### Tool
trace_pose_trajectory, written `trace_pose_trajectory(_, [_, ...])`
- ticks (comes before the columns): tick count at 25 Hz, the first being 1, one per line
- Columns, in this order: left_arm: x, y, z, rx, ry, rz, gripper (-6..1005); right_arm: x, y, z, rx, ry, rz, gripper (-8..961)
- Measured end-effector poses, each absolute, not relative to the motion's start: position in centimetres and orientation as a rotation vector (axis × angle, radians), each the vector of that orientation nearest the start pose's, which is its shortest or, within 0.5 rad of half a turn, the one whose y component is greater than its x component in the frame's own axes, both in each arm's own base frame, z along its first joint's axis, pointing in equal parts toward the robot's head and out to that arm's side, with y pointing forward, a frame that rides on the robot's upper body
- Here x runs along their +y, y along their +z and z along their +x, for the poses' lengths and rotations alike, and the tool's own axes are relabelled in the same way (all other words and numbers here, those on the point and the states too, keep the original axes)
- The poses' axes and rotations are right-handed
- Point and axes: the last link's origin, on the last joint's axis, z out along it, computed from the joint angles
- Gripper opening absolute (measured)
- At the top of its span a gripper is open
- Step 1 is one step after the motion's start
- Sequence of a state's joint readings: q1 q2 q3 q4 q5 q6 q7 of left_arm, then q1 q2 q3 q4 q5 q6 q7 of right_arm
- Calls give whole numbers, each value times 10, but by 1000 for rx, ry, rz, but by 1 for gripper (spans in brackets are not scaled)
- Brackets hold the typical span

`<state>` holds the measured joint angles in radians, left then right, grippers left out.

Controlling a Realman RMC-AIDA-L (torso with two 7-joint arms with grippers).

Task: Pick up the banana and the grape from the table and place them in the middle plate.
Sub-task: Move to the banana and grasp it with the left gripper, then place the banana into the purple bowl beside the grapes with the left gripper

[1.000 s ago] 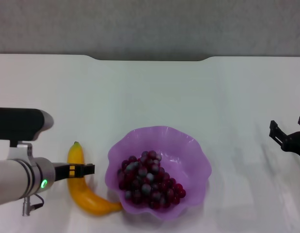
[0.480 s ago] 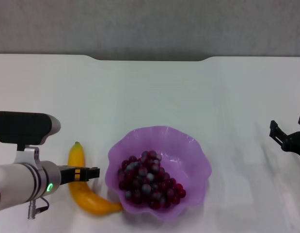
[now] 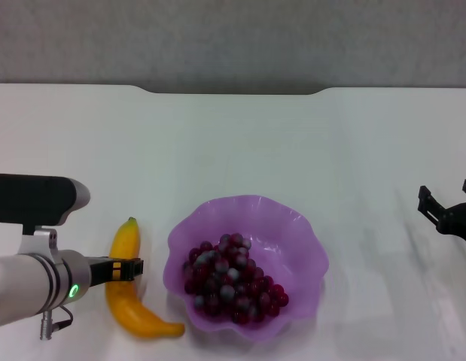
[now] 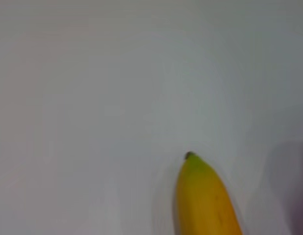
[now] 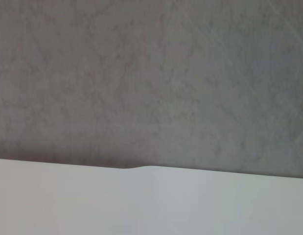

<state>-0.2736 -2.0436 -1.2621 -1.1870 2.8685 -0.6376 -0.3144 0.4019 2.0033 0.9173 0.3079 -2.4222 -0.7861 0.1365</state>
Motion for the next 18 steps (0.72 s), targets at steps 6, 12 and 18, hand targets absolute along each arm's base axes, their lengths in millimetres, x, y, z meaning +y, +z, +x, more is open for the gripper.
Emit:
trace_pose_trajectory(6, [338,-58,-278,-1296,40,-1883,552,340,-26,356,715,447,-1733,832])
trace_pose_trajectory(12, [342,-49,-276,-1271,27,-1879,526,340,-25,356,715,446,-1733,831])
trace_pose_trajectory(18, [344,-4,-254,-1158,-71,-1860,525,340,-25,357,705,435,-1736,831])
